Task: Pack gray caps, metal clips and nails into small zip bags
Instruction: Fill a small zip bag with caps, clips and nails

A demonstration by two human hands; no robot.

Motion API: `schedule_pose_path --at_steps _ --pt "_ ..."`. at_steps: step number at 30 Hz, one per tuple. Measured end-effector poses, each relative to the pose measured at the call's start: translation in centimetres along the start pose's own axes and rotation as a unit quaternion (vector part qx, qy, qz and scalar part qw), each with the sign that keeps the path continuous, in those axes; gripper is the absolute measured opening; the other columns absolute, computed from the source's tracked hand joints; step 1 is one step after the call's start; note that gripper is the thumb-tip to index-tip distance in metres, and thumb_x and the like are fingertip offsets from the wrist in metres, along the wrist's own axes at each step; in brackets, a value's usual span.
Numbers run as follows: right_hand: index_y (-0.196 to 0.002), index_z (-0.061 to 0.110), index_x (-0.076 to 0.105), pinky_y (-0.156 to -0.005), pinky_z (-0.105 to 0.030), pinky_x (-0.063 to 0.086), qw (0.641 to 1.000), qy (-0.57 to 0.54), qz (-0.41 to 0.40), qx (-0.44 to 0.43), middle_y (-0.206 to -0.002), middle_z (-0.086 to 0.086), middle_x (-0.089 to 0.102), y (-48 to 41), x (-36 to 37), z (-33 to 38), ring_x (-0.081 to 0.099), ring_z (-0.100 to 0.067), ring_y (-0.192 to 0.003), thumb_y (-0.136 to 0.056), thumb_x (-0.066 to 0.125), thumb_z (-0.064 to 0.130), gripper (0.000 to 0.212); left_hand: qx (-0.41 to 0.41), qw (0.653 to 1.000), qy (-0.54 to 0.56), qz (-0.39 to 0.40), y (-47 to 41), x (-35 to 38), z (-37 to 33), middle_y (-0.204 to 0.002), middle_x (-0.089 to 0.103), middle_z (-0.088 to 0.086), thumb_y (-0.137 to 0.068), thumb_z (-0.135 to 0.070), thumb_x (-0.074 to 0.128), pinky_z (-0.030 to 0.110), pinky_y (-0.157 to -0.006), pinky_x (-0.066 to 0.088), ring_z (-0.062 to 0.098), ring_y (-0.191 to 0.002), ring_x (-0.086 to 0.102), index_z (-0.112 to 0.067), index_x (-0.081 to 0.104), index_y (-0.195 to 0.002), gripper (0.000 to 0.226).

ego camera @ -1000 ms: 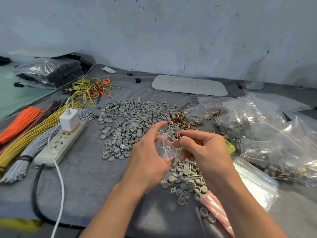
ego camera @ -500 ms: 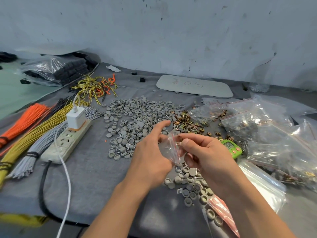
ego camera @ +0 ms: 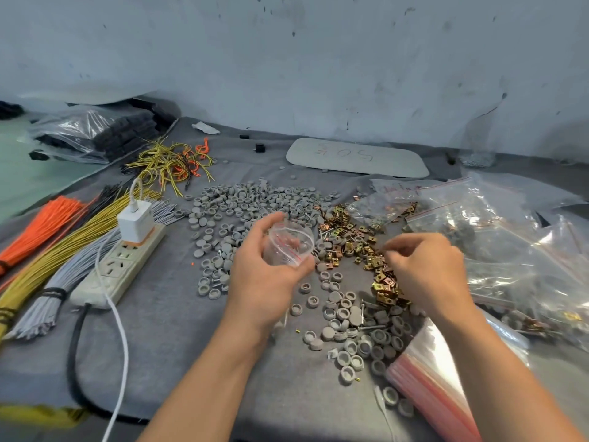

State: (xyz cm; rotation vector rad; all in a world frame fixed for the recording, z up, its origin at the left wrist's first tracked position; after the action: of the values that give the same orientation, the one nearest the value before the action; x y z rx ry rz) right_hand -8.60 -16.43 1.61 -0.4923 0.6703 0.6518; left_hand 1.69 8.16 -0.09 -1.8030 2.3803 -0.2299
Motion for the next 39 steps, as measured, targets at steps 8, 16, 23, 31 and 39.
schedule_pose_path --at_steps 8,16,23,31,39 --pt "-0.104 0.038 0.076 -0.1 -0.04 0.028 0.962 0.249 0.083 -0.067 -0.115 0.002 0.073 0.0 4.9 0.9 0.053 -0.022 -0.117 -0.094 0.062 0.026 0.021 -0.049 0.988 0.147 0.008 -0.2 0.5 -0.4 -0.096 0.077 -0.006 -0.078 0.001 0.079 0.02 -0.078 0.053 0.009 -0.091 0.072 -0.028 0.068 -0.121 0.054" --pt "-0.133 0.038 0.066 -0.098 -0.025 0.05 0.893 -0.274 0.355 -0.031 -0.126 0.02 0.071 4.8 9.0 5.1 0.066 0.004 -0.113 -0.082 0.07 0.02 0.055 -0.167 0.904 0.381 0.097 0.0 0.6 -0.1 -0.106 0.075 0.009 -0.086 -0.018 0.06 0.042 -0.101 0.053 0.019 -0.099 0.072 -0.011 0.071 -0.129 0.045" --pt "-0.111 0.001 0.075 -0.079 -0.03 0.059 0.807 -0.379 0.452 -0.01 -0.093 -0.013 0.073 7.9 10.4 6.7 0.069 -0.019 -0.08 -0.09 0.066 -0.012 0.026 -0.143 0.939 0.292 0.112 0.0 0.3 -0.1 -0.118 0.075 0.009 -0.09 -0.033 0.062 0.04 -0.088 0.059 0.017 -0.104 0.072 -0.019 0.079 -0.114 0.033" --pt "-0.089 0.007 0.08 -0.063 -0.02 0.057 0.855 -0.467 0.214 0.068 -0.083 -0.011 0.078 4.7 6.9 4.1 0.072 -0.017 -0.07 -0.08 0.082 -0.005 0.015 -0.183 0.964 -0.028 0.189 1.5 1.2 2.2 -0.101 0.079 0.012 -0.088 -0.018 0.077 0.044 -0.101 0.054 0.02 -0.095 0.073 -0.012 0.079 -0.099 0.012" --pt "-0.083 0.014 0.083 -0.065 -0.02 0.054 0.838 -0.477 0.251 0.087 -0.087 -0.006 0.077 5.3 6.4 3.9 0.063 -0.015 -0.077 -0.089 0.07 -0.006 0.025 -0.219 0.961 0.096 0.14 1.5 2.0 2.5 -0.093 0.07 0.009 -0.077 -0.001 0.076 0.024 -0.078 0.056 0.021 -0.087 0.065 -0.007 0.07 -0.093 0.019"
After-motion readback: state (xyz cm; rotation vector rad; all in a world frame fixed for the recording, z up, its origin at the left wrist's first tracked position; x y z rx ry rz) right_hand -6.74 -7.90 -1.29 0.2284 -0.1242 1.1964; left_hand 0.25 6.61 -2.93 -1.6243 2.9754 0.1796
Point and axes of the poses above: each hand's wrist, its own y-axis away from the middle knuckle, its own x-axis out of the palm, z = x × y, the point moved 9 cm from there along -y, towards the middle knuckle
